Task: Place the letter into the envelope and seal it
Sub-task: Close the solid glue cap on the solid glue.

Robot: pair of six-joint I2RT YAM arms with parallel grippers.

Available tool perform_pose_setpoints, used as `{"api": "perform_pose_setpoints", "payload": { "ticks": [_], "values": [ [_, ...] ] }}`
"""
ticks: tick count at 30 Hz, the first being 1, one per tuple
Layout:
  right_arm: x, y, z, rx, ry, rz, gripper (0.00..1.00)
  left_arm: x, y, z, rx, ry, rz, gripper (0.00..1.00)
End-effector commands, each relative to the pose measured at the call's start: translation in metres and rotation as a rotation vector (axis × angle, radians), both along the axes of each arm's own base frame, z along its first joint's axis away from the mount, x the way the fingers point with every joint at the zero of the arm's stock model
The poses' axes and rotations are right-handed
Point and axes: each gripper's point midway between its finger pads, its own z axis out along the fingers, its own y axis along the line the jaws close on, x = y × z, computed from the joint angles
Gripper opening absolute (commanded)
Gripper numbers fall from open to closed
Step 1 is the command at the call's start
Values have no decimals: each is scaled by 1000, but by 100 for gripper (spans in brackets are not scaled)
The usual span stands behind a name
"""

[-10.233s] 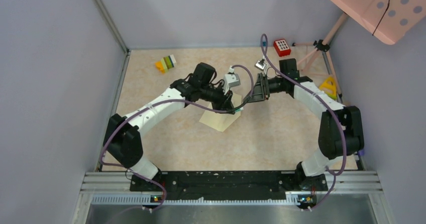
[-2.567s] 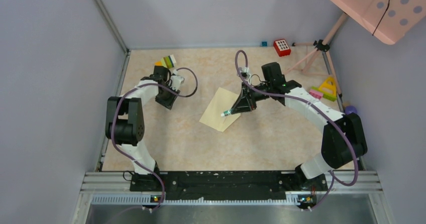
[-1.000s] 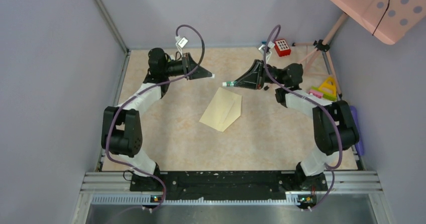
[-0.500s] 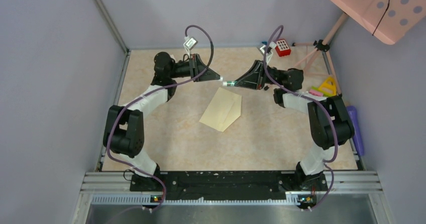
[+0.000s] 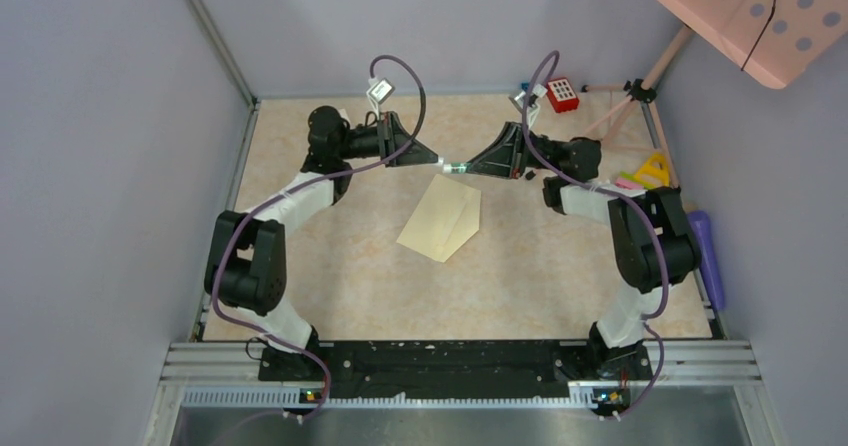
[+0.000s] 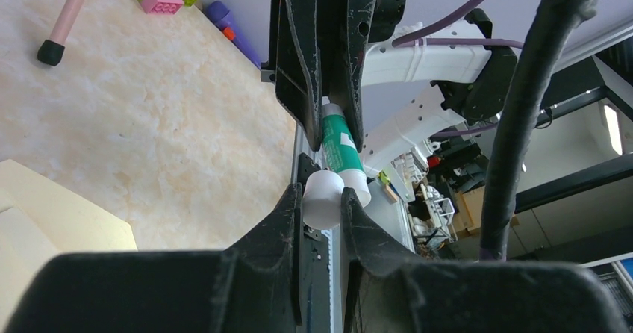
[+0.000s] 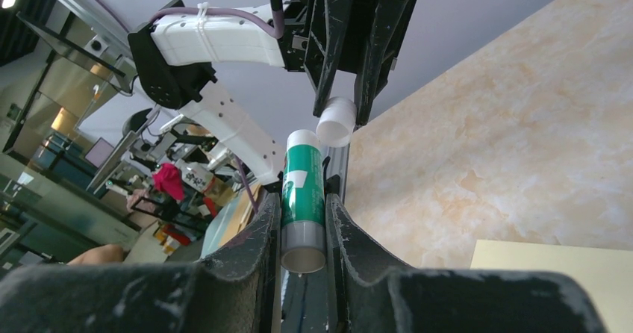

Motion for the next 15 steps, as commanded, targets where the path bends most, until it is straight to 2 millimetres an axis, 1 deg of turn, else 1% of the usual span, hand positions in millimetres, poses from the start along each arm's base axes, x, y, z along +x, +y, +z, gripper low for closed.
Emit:
{"api": "perform_pose_setpoints", "payload": {
  "ticks": [1,8,15],
  "values": [
    [-3,-4,19,58,-166,-16,0,-18,0,22,-23,-104,-12,2],
    [0,-5,17,55,-163,-18,0,-25,-3,27,-30,-111,-18,2],
    [0,-11,19,60,-165,-21,0,-25,-3,23,-22,-111,-19,2]
  ]
}}
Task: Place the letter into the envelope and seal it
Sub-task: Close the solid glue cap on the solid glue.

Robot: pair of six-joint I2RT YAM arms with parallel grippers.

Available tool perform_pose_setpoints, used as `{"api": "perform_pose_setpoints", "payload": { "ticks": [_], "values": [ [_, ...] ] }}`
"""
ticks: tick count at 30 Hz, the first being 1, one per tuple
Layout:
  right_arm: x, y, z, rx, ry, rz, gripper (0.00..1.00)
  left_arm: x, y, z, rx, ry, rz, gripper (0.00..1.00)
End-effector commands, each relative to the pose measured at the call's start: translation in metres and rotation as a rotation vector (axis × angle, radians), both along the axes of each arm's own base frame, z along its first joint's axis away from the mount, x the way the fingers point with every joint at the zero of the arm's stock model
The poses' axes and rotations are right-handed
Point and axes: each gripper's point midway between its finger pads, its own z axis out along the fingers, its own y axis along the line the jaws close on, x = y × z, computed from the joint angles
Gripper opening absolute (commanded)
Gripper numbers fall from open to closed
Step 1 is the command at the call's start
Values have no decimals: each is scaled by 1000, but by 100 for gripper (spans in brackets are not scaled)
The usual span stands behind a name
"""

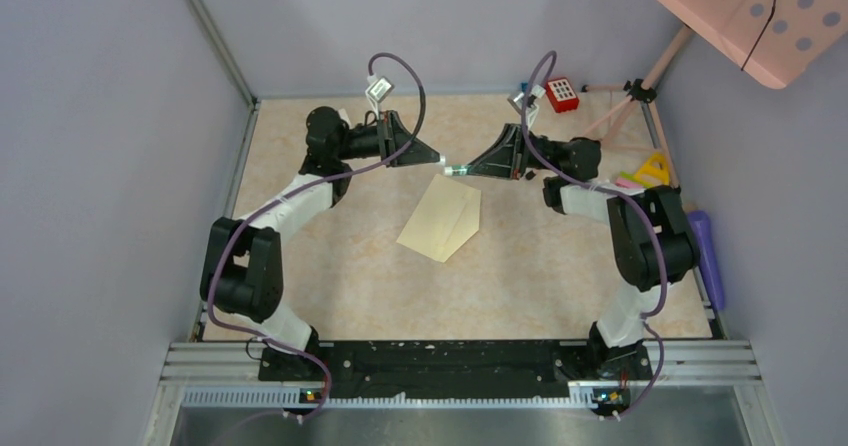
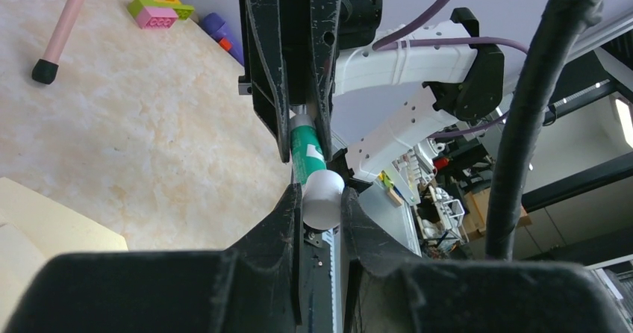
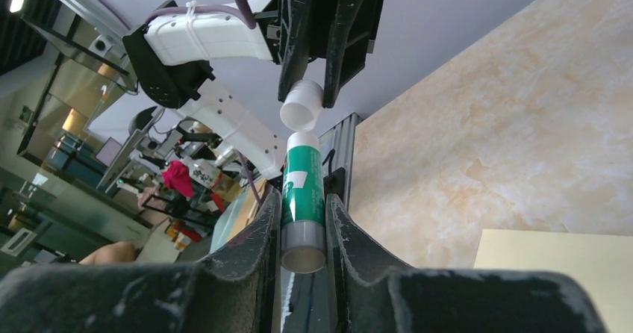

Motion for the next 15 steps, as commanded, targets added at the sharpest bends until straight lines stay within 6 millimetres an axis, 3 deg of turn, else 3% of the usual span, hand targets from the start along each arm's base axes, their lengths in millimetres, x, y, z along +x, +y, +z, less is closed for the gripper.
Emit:
{"api": "perform_pose_setpoints", "payload": {
  "ticks": [1,15],
  "values": [
    [2,-10,24,75,-192,-39,0,-14,0,10,-6,-75,-23,2],
    [-1,-15,31,82,-198,-50,0,-11,0,4,13,-88,-13,2]
  ]
}}
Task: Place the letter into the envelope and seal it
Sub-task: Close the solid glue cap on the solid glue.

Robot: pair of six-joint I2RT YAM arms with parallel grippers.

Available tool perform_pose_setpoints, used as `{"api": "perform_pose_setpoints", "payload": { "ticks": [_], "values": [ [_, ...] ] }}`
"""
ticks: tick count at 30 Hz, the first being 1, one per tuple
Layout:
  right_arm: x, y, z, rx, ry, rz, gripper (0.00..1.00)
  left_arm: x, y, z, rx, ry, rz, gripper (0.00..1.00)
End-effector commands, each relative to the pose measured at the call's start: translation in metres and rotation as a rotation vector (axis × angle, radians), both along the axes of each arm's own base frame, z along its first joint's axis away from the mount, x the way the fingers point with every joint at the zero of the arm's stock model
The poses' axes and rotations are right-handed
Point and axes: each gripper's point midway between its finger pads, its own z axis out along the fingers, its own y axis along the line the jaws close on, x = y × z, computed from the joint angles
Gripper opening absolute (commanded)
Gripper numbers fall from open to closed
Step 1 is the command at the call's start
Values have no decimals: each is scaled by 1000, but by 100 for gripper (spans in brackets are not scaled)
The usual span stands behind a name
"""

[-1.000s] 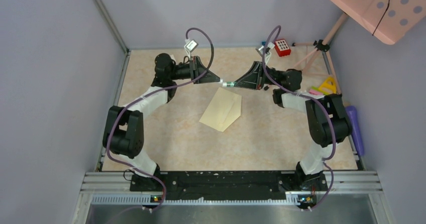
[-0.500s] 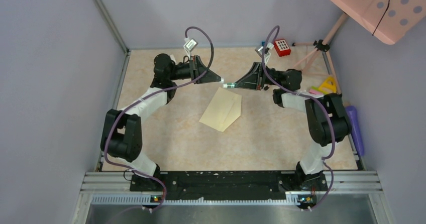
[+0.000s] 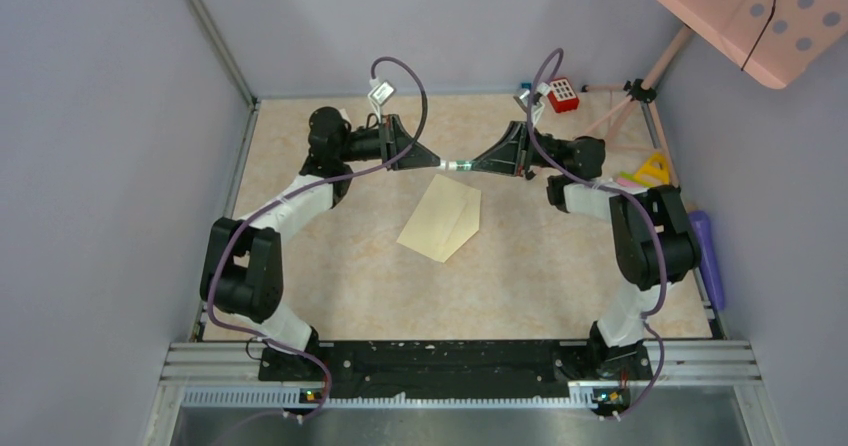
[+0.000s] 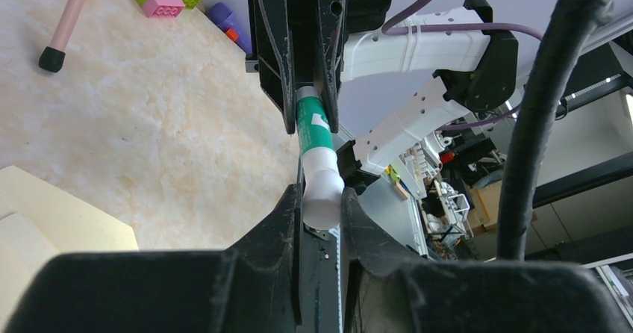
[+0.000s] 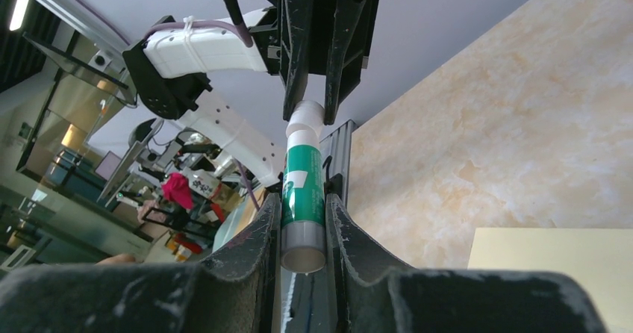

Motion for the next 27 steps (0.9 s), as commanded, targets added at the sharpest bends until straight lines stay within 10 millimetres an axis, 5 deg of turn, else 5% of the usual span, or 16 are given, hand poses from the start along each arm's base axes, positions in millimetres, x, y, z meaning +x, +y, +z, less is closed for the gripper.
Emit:
{"api": "perform_pose_setpoints", "payload": {
  "ticks": [1,27],
  "values": [
    [-10,-6,33,78,-229,-22,0,-11,1,13,-7,-82,-12,2],
    [-16,3,28,72,-216,10,0,-11,-3,11,-12,-79,-1,0]
  ]
}}
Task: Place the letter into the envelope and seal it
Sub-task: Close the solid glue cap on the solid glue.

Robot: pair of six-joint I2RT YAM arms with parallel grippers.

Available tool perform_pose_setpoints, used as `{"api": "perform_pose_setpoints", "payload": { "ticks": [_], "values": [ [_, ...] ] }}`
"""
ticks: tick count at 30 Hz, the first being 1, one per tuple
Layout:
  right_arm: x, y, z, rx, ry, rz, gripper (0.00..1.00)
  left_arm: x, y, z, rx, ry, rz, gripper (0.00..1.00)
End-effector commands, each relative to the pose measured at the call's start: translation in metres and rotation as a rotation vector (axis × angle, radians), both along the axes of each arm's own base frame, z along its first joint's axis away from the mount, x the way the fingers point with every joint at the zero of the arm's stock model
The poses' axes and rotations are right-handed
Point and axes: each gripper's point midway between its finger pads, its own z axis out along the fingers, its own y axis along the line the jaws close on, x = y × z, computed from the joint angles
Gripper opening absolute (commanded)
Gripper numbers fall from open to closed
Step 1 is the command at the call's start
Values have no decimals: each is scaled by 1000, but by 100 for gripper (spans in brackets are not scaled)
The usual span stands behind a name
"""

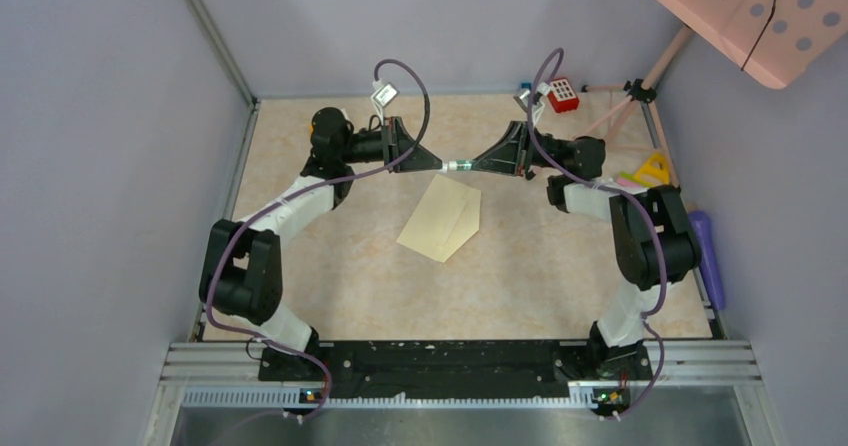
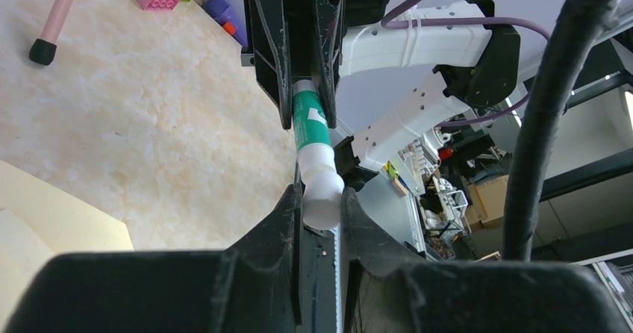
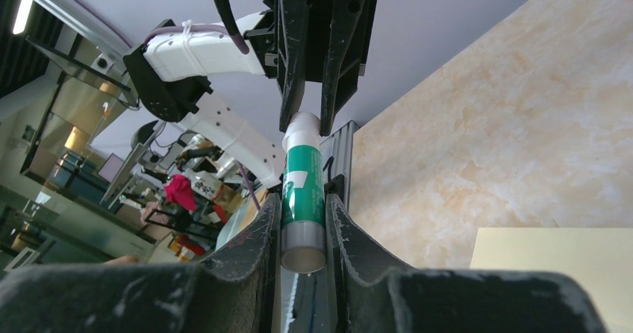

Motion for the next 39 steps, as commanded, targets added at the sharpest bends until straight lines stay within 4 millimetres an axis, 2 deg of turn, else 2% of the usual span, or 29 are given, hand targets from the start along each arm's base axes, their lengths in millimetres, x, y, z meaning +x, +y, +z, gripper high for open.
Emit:
{"api": "perform_pose_setpoints", "payload": {
  "ticks": [1,11,17,25,39],
  "values": [
    [-13,-1,27,69,-229,-1,0,-5,2,14,-24,-84,15,0],
    [-11,-11,32,73,-232,-33,0,3,14,19,-33,-96,61,0],
    [-11,-9,30,76,-218,-32,0,4,13,18,-34,-82,61,0],
    [-17,2,28,79,-214,5,0,0,8,16,-36,-71,44,0],
    [-16,4,27,79,-213,6,0,-6,3,17,-43,-71,20,0]
  ]
}}
